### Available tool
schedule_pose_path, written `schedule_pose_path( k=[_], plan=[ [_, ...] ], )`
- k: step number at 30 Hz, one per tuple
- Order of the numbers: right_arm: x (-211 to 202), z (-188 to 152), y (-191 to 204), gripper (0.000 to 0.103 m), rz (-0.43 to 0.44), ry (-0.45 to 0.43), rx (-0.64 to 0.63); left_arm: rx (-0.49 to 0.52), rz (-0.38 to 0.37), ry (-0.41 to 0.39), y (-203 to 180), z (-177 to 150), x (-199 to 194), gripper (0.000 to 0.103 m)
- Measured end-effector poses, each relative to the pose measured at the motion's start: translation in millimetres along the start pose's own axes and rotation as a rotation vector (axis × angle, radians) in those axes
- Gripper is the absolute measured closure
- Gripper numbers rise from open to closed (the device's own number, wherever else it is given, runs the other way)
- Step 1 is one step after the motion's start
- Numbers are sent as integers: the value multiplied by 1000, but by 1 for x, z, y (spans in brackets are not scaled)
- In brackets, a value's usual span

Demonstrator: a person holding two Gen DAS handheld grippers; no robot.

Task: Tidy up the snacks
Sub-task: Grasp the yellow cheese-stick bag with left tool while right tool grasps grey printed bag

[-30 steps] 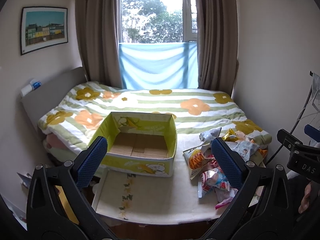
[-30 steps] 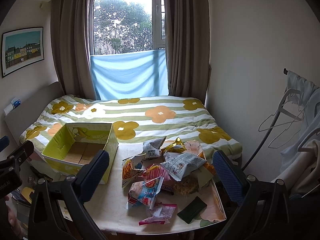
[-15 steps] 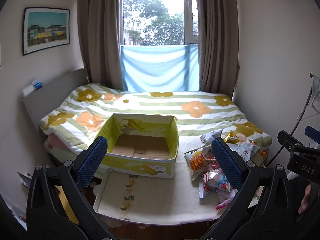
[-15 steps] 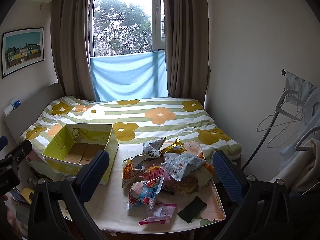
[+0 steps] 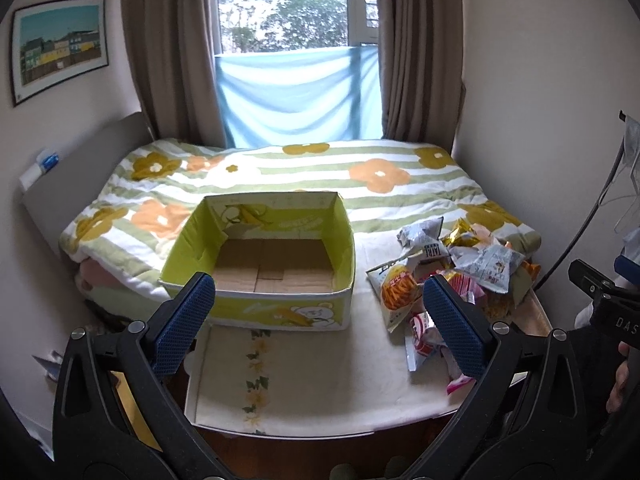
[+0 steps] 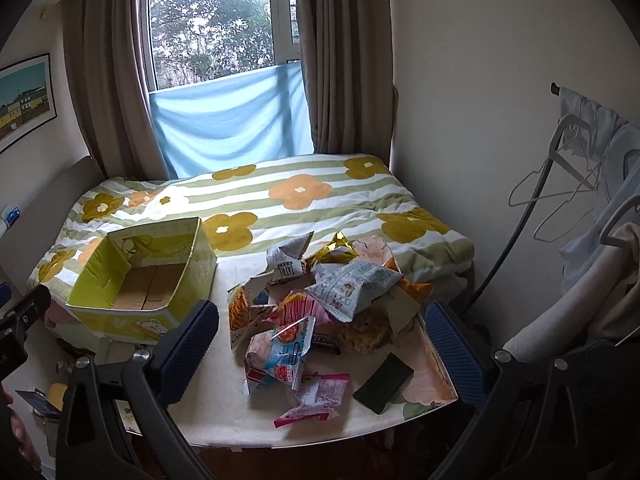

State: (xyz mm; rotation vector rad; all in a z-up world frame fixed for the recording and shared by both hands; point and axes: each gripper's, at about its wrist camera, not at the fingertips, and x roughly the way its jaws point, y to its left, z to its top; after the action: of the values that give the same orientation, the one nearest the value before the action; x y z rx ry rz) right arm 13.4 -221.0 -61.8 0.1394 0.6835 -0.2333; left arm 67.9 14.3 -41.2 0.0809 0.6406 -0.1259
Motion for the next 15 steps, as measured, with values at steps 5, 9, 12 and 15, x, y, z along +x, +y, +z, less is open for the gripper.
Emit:
schedule_pose_path(
  k=[5, 9, 12, 15],
  plan=[
    [23, -5, -4, 0, -30, 68, 44, 3, -130, 108, -7, 2, 43, 0],
    [43, -4, -16, 0, -33, 118, 106, 9, -190, 187, -28, 0, 80, 0],
    [66, 1, -24, 0, -26, 148, 142, -8, -230, 241, -43, 0, 107, 0],
    [95, 7, -33, 0, 6, 194, 186, -17, -243, 291, -61, 2, 138, 0]
  ],
)
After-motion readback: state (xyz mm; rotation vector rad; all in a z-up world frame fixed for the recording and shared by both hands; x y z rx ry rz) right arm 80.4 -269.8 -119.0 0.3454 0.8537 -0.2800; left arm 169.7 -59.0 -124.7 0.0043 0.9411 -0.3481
